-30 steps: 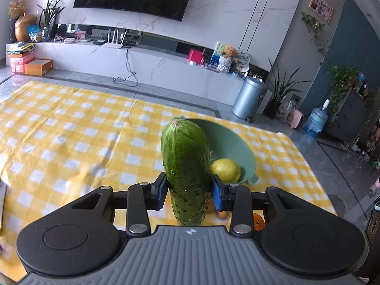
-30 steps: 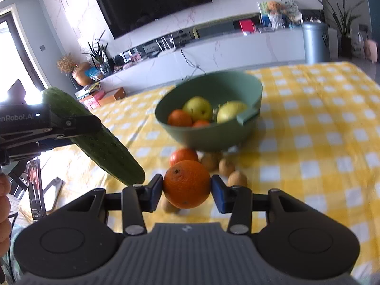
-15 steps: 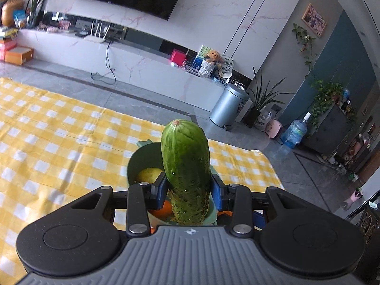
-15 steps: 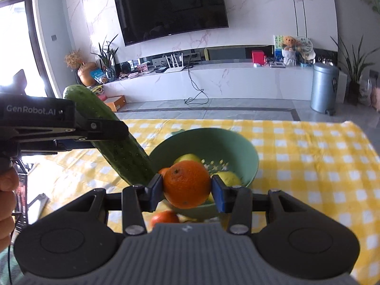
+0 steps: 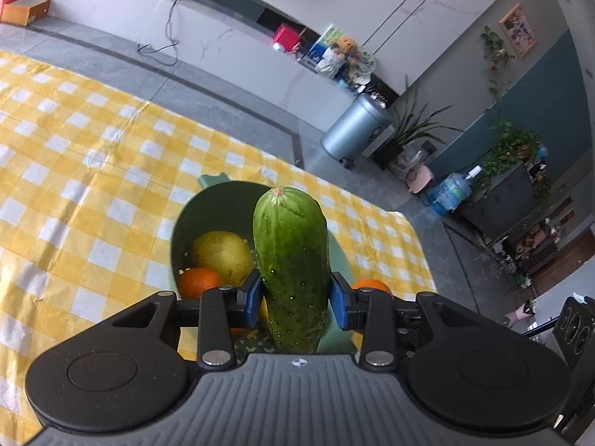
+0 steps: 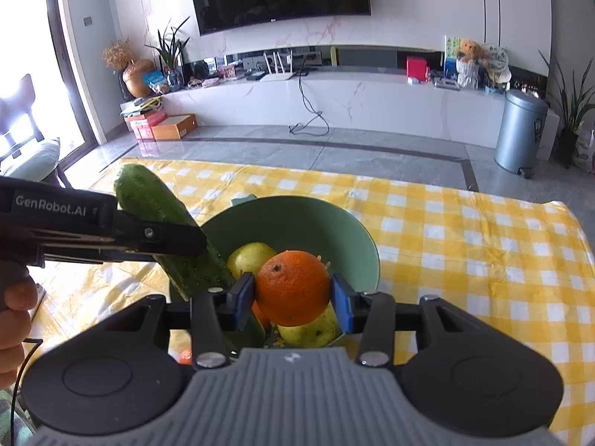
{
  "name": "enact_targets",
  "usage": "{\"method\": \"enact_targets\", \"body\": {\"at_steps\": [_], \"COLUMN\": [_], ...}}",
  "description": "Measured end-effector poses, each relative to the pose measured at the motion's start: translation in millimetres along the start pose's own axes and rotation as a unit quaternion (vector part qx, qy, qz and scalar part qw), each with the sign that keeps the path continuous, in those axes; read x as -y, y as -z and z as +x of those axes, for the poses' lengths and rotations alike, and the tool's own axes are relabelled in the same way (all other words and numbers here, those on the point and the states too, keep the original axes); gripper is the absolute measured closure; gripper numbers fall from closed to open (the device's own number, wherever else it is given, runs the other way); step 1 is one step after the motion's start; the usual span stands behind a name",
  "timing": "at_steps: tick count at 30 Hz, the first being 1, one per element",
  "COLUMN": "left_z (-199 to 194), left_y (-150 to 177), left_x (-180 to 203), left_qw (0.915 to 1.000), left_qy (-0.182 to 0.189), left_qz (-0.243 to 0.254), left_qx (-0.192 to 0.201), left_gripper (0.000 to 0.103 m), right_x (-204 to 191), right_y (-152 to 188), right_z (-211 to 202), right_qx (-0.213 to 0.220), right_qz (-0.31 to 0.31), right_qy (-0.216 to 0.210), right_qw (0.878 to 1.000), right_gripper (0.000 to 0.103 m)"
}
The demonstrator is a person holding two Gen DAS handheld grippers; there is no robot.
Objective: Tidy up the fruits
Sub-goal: 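Carry the cucumber over the green colander with the left tool while the right tool carries the orange there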
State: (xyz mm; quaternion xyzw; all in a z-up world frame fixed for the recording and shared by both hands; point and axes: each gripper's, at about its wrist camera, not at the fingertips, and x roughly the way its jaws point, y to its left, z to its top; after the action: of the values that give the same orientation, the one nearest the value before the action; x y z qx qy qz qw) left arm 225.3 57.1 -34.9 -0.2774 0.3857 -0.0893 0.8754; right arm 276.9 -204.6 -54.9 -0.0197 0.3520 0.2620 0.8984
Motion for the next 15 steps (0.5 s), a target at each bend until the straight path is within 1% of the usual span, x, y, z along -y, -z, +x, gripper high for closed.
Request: {"method": "enact_targets", "body": {"at_steps": [2, 6, 7, 11, 14, 15], "left_z": [6.5, 23.0, 25.3, 32.0, 38.1, 38.8], "left_y": [-1.2, -2.0, -1.4, -3.7, -4.5, -5.0], "left_x": [-4.7, -19.2, -21.3, -24.2, -24.4, -25.0], "left_qw": [0.9999, 0.9977, 0.9975, 0.9968, 0.9958, 0.9958], "left_qy": [-0.009, 0.016, 0.016, 0.002, -0.019, -0.016], "left_qz": [-0.007, -0.043, -0.046, -0.044, -0.043, -0.044], "left_qx": [-0.008, -0.05, -0.051, -0.067, -0.079, -0.078], "left_gripper": [0.061, 0.061, 0.061, 0.061, 0.061, 0.061], "right_x": [1.2, 3.3, 3.6, 7.5, 14.4, 16.2], "right_y": [-2.6, -6.6, -7.2, -12.0, -16.4, -17.7], "right_z": [8.0, 22.6, 25.9, 38.4, 50.8, 54.9], "right_qx": [-0.008, -0.021, -0.024, -0.033, -0.046, -0.05], "right_qz": [0.004, 0.003, 0.003, 0.004, 0.021, 0.028], "right_qy": [-0.003, -0.006, -0.008, -0.013, -0.029, -0.033], "right_qw": [1.0, 1.0, 1.0, 0.999, 0.998, 0.998], "right_gripper": [0.061, 0.061, 0.061, 0.061, 0.061, 0.061]}}
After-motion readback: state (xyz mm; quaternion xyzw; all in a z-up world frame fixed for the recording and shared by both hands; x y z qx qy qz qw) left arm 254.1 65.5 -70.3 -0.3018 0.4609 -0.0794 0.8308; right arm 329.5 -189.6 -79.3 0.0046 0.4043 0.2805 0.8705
